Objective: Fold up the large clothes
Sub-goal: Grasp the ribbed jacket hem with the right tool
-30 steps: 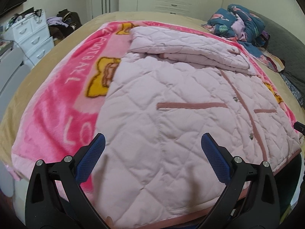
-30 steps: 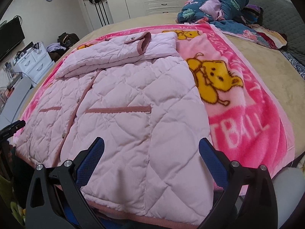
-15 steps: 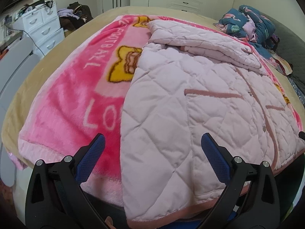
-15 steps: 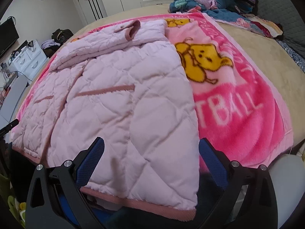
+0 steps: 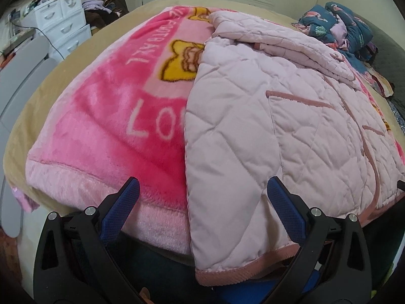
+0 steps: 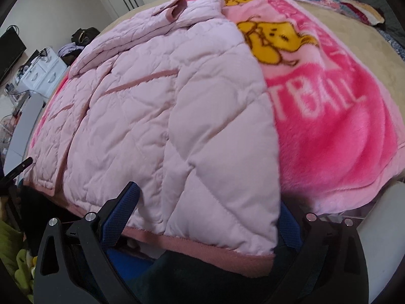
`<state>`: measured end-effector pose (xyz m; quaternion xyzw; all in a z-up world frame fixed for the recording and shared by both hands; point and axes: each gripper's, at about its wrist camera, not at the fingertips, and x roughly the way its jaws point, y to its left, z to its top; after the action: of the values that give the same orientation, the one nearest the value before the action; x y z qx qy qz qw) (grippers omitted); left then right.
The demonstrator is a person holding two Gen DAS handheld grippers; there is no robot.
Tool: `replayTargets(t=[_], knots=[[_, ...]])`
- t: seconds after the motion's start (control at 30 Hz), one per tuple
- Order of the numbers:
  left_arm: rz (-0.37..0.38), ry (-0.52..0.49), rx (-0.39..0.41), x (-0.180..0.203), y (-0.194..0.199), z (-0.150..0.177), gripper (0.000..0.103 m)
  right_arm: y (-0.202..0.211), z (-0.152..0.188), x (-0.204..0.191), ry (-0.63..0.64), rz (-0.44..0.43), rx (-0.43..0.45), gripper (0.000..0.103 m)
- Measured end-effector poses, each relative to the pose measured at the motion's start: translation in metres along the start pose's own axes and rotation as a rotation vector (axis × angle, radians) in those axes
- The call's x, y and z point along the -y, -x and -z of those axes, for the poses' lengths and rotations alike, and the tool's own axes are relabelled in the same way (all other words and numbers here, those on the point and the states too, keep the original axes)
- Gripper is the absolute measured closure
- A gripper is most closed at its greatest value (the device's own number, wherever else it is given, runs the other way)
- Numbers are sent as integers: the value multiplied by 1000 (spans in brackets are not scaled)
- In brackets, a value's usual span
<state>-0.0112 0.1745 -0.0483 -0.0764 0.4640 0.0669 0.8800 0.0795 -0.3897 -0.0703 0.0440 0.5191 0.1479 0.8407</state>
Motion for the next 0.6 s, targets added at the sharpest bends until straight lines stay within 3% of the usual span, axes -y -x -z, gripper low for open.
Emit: replayTargets(t=[0.2,0.27,0.37,0.47,0.6], knots=[[22,-21,-12,4,-1,6,8,4,3,-1,37,-37,-27,23],[30,-25,-18,5,-1,7,9,8,4,0,33,-59,-21,46],[46,-25,-29,7,-3,9,8,19,4,7,14,-93,8,70],[48,-30,-40,9,-5,11,8,30,1,5,19,-140,54,79],[49,-39,-52,11,-6,14,8,46,-9,5,4,-200,128,82]])
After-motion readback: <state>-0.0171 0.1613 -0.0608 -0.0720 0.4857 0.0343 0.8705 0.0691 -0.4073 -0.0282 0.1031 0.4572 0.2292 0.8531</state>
